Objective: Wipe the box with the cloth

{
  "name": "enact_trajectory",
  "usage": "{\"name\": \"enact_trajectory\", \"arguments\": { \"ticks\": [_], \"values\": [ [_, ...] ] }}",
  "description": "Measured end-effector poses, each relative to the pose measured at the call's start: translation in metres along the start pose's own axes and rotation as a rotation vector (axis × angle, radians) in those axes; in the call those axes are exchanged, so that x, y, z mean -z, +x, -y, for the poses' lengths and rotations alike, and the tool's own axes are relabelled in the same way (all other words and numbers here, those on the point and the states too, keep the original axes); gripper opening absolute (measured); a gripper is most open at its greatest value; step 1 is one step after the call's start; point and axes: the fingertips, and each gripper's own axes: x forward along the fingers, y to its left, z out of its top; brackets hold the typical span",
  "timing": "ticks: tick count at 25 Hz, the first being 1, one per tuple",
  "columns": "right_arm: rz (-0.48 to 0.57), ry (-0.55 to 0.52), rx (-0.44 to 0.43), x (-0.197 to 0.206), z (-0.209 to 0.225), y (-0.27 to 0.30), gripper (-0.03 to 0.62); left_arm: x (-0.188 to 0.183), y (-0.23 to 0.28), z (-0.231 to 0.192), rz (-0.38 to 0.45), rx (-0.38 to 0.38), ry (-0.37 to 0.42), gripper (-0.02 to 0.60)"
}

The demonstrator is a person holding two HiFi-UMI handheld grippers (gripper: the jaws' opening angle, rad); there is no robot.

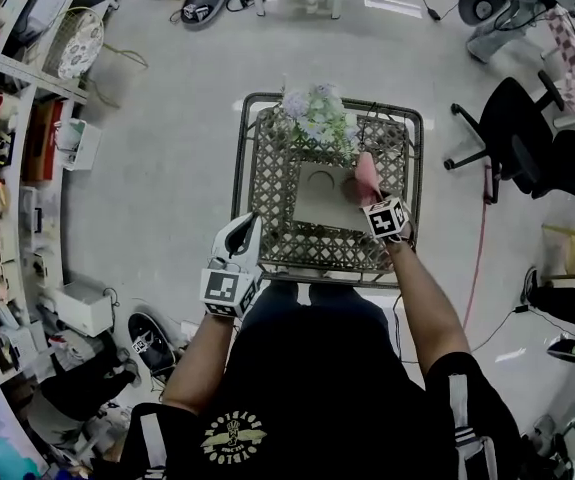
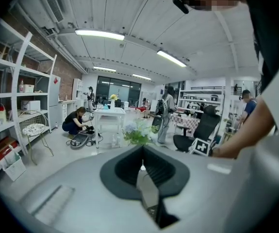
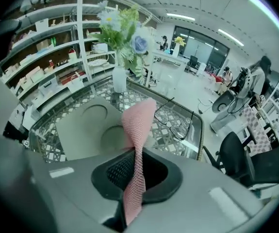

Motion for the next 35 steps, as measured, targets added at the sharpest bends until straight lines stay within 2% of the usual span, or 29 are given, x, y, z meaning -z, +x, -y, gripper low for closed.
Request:
{"name": "enact_trajectory", "arguments": {
  "ticks": [8, 13, 17, 26, 33, 35],
  "values": [
    [0.124, 0.041, -0.162, -0.042, -0.081, -0.053, 0.024, -0.010, -0.012, -0.016, 0.038, 0.024, 0.008, 0.000],
    [0.124, 0.073, -0.215, -0.055, -0.129, -0.059, 0.024, -0.015, -0.018, -0.027, 0.041, 0.049, 0.014, 0.000],
    [0.117, 0.093, -0.235, -0.061, -0.158, -0.053, 0.023, -0.020, -0.026, -0.035, 0.026, 0.077, 0.008, 0.000],
    [0.102, 0.146, -0.273, -0.078, -0.204, -0.033, 0.023, -0.014, -0.040, -0.068, 0.000, 0.087, 0.037, 0.000],
    [0.052, 0.153, -0.272, -0.077, -0.223, 0.002, 0.023, -0.016, -0.045, -0.091, -0.007, 0.073, 0.036, 0.000],
    [0.030, 0.129, -0.260, -0.074, -0.223, 0.011, 0.023, -0.014, -0.046, -0.090, -0.004, 0.096, 0.027, 0.000]
  ]
}}
